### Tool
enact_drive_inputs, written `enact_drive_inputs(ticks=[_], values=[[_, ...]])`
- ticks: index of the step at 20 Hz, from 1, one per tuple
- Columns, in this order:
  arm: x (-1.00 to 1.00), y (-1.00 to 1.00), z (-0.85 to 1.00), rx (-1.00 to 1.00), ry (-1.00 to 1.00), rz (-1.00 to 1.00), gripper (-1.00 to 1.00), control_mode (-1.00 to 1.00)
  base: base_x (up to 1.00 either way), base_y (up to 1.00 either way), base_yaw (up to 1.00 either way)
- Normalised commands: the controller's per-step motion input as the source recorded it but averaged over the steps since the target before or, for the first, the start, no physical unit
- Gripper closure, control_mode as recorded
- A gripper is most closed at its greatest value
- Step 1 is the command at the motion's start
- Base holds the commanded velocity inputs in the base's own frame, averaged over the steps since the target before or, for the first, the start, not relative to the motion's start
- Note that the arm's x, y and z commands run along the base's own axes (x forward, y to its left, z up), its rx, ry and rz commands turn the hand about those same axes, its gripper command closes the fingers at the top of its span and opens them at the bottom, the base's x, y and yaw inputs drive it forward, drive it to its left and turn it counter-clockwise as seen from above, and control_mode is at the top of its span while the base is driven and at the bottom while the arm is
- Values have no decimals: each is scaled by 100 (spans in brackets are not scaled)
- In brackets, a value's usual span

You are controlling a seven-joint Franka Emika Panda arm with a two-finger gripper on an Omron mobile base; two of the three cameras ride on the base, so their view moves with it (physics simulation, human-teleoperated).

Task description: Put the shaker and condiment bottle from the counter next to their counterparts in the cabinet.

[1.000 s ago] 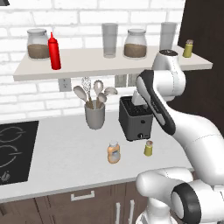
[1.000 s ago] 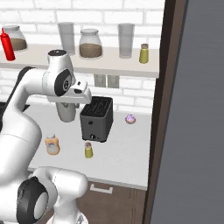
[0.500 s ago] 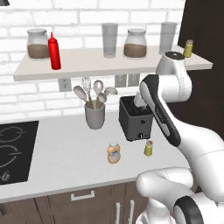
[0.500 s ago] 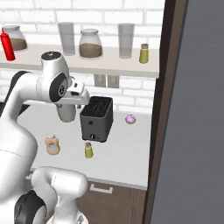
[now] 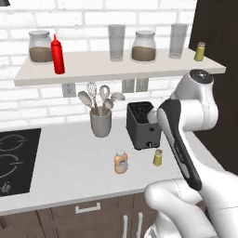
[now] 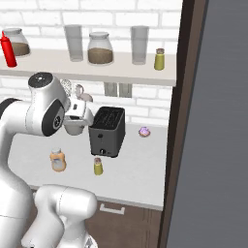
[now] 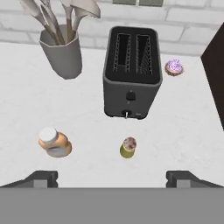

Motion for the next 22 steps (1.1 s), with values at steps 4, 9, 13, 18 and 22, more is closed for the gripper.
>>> enact_drive_inputs(ticks=[4,9,13,18,22], values=[[-6,0,0,0,0,0,-100,-100,0,0,0],[-11,5,-5,-5,-6,2,-100,-100,0,0,0],[0,2,-3,-1,-1,2,-100,-100,0,0,0],[-11,0,-19,1,0,12,-100,-100,0,0,0],[-31,-14,-18,0,-6,16,-100,-100,0,0,0]])
